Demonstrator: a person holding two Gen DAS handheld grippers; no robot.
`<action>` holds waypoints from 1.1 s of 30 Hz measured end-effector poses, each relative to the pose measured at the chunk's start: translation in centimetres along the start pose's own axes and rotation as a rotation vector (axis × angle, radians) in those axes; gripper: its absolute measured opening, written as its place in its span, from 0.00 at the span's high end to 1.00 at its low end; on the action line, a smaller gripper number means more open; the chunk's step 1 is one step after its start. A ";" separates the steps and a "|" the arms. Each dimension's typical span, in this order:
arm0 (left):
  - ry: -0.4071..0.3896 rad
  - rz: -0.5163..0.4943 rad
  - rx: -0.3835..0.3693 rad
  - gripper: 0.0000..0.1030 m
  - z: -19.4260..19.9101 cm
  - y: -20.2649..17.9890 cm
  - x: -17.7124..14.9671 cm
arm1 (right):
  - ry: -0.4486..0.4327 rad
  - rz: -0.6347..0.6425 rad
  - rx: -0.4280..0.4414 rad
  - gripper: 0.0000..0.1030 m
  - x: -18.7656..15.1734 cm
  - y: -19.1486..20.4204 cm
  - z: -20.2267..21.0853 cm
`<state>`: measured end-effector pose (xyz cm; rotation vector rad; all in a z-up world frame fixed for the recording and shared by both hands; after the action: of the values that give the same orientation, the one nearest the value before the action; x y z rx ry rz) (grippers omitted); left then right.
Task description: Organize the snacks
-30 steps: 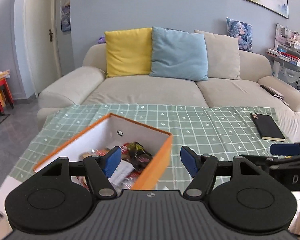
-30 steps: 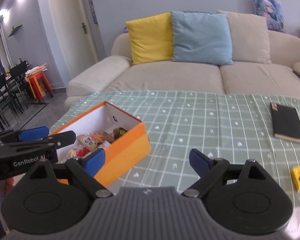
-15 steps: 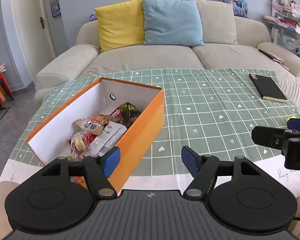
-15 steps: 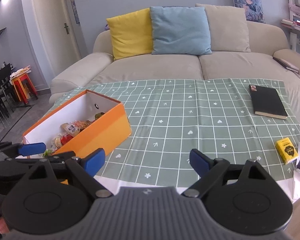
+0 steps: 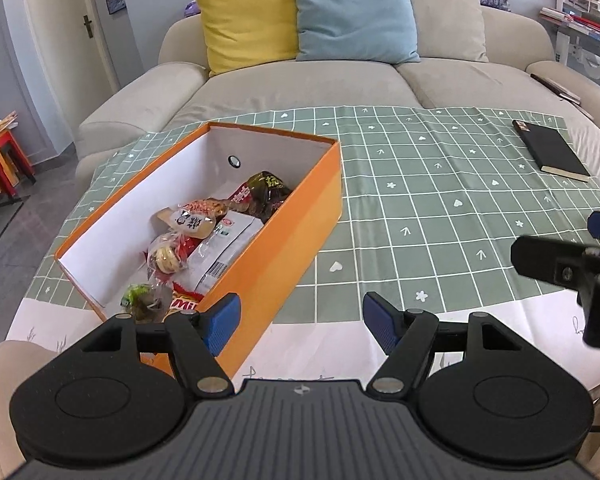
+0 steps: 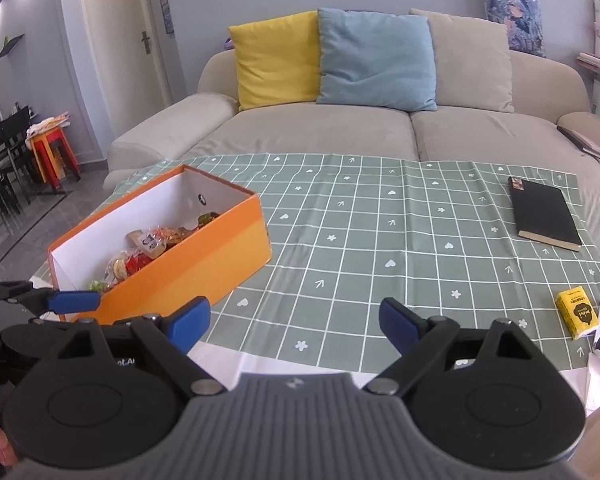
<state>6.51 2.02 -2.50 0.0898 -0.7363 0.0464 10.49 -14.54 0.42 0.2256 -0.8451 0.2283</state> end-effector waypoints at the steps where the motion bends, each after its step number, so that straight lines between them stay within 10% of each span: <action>1: 0.003 0.004 0.002 0.20 0.0 0.1 0.0 | 0.005 0.004 0.001 0.14 -0.1 0.1 -0.1; 33: 0.012 0.007 0.004 0.20 0.2 0.3 0.0 | 0.029 0.036 -0.020 0.14 -0.5 0.9 -0.7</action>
<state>6.32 2.34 -2.36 0.0908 -0.7241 0.0556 10.42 -13.50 -0.32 0.1878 -0.8234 0.2560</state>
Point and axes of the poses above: each gripper's, at about its wrist camera, not at the fingertips, and z roughly against the way its jaws point, y to its left, x to its top, the point moved 8 cm from there along -z, roughly the way its jaws point, and after that the axes turned 6 degrees about -x, right-handed, at the moved point
